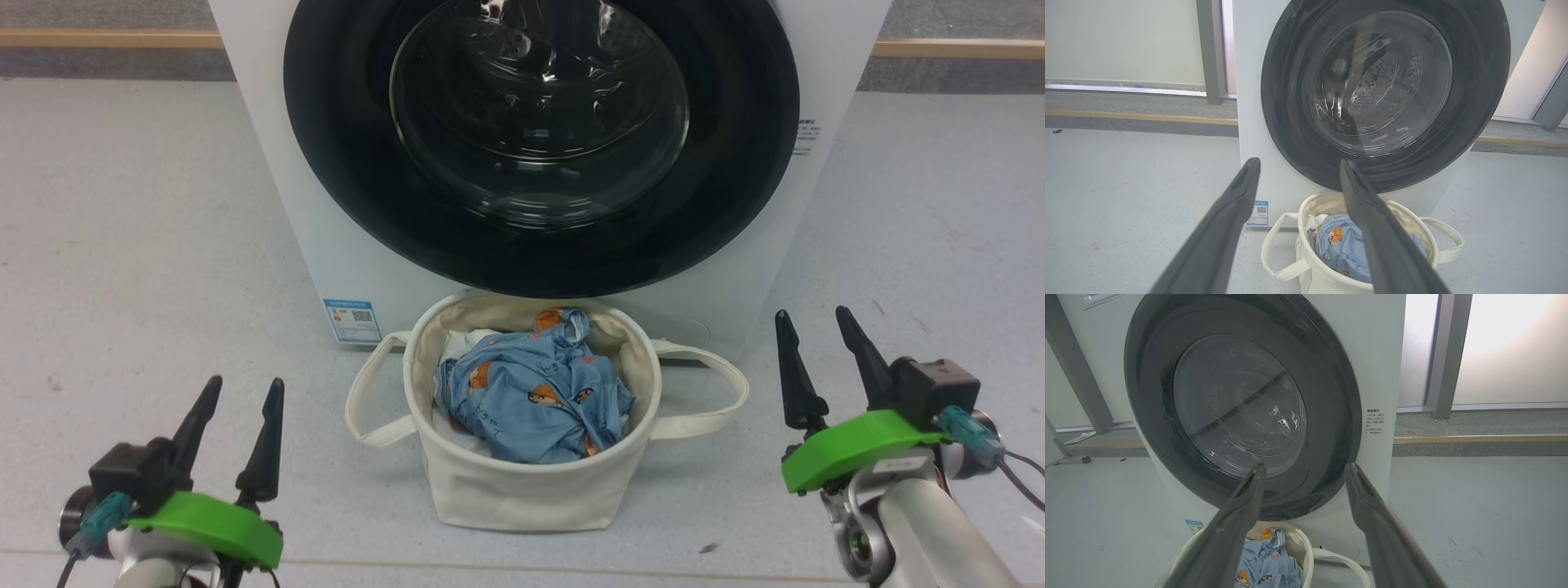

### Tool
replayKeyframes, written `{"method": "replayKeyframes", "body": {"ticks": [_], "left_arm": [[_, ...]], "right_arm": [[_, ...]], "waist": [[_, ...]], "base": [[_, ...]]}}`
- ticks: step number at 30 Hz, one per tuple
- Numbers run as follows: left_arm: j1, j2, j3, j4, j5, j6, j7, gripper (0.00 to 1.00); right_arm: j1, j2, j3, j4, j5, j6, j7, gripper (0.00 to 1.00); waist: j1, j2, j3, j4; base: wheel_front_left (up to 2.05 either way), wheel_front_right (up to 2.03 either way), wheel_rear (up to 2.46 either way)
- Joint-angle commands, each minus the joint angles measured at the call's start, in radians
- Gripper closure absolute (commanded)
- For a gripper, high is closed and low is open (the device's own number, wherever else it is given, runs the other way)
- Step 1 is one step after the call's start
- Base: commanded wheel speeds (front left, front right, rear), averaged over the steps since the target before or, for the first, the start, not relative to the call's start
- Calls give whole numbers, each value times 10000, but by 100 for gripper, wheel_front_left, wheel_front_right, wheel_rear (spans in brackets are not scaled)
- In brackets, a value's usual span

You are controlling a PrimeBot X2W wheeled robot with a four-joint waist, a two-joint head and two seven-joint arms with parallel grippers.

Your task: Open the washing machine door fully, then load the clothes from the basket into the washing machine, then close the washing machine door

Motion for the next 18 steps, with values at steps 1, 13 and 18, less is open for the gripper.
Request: {"method": "replayKeyframes", "body": {"ticks": [1, 13, 18], "left_arm": [[-502, 337, 332, -250, -52, -29, -120, 0], [-524, 282, 416, -169, 93, -35, -120, 0], [-550, 252, 423, -132, 125, -40, -120, 0]], "right_arm": [[-528, -86, 134, -282, 60, 0, -124, 0], [-524, -115, 141, -302, 91, 0, -124, 0], [-523, -140, 133, -290, 60, 0, -124, 0]], "waist": [[1, 0, -12, -3], [1, 0, -27, 10], [1, 0, -31, 16]], "base": [[0, 0, 0], [0, 1, -1], [6, 46, -52]]}}
